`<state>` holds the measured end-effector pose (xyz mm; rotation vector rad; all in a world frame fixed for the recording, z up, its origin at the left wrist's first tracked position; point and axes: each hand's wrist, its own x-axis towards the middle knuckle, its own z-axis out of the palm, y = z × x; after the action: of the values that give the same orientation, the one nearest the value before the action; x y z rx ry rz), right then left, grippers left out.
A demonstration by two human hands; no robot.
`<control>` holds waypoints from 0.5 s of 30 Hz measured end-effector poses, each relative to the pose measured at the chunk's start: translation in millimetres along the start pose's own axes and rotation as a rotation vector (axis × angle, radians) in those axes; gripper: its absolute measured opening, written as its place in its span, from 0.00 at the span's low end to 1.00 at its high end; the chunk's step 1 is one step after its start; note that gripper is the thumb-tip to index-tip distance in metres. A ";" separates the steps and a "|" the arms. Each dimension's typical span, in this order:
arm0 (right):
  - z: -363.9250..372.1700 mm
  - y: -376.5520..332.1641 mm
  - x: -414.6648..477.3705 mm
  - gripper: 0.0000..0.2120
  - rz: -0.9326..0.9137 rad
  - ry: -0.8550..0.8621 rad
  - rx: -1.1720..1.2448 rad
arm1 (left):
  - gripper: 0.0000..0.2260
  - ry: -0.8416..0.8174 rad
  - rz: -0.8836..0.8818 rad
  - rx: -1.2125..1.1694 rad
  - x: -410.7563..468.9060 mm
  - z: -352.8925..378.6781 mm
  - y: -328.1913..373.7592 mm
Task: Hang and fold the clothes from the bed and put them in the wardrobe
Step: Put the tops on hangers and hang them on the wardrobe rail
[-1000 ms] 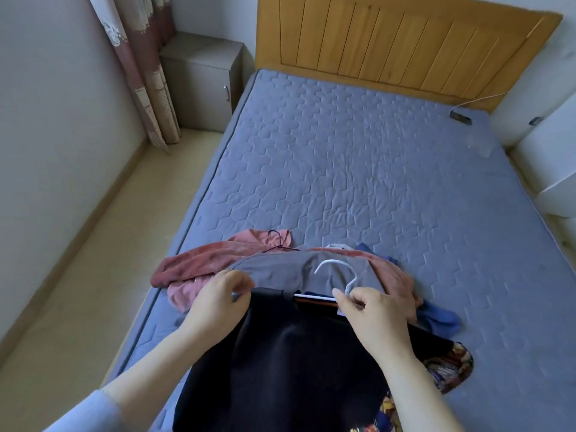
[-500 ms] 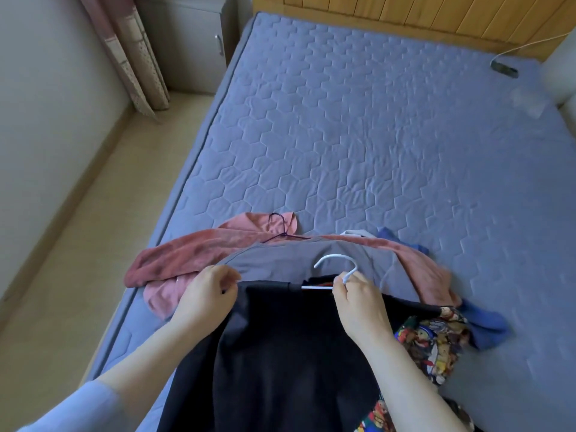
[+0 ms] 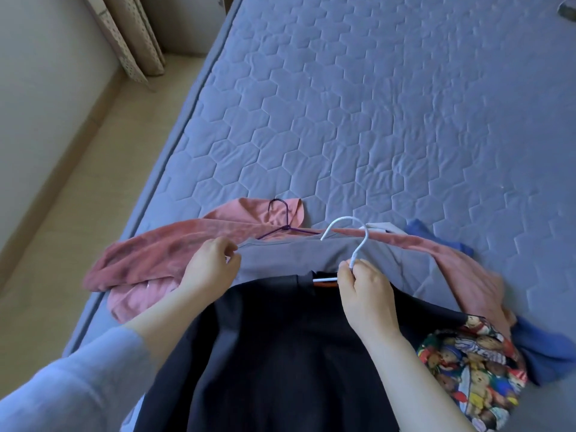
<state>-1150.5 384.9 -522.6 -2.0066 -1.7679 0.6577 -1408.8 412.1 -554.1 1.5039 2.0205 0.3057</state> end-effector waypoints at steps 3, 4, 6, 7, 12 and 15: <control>9.1 4.9 8.1 0.17 0.001 0.019 -0.001 | 0.11 -0.037 -0.069 0.036 20.0 11.7 -4.5; 11.9 6.4 9.9 0.17 0.001 0.026 -0.004 | 0.12 -0.041 -0.096 0.037 26.0 14.5 -5.9; 16.6 8.3 12.7 0.17 -0.001 0.039 -0.011 | 0.12 -0.041 -0.128 0.043 36.9 20.0 -9.0; 18.6 9.0 14.0 0.17 -0.003 0.043 -0.012 | 0.12 -0.040 -0.134 0.050 42.0 22.6 -10.3; 24.0 13.3 18.2 0.17 -0.022 0.056 -0.015 | 0.11 -0.074 -0.092 0.071 64.4 34.4 -7.6; 27.6 15.3 21.2 0.18 -0.023 0.053 -0.013 | 0.11 -0.094 -0.060 0.090 72.1 45.0 -3.7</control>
<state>-1152.0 403.4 -555.8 -1.9903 -1.7667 0.5817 -1398.7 470.6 -615.0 1.4802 2.0241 0.1196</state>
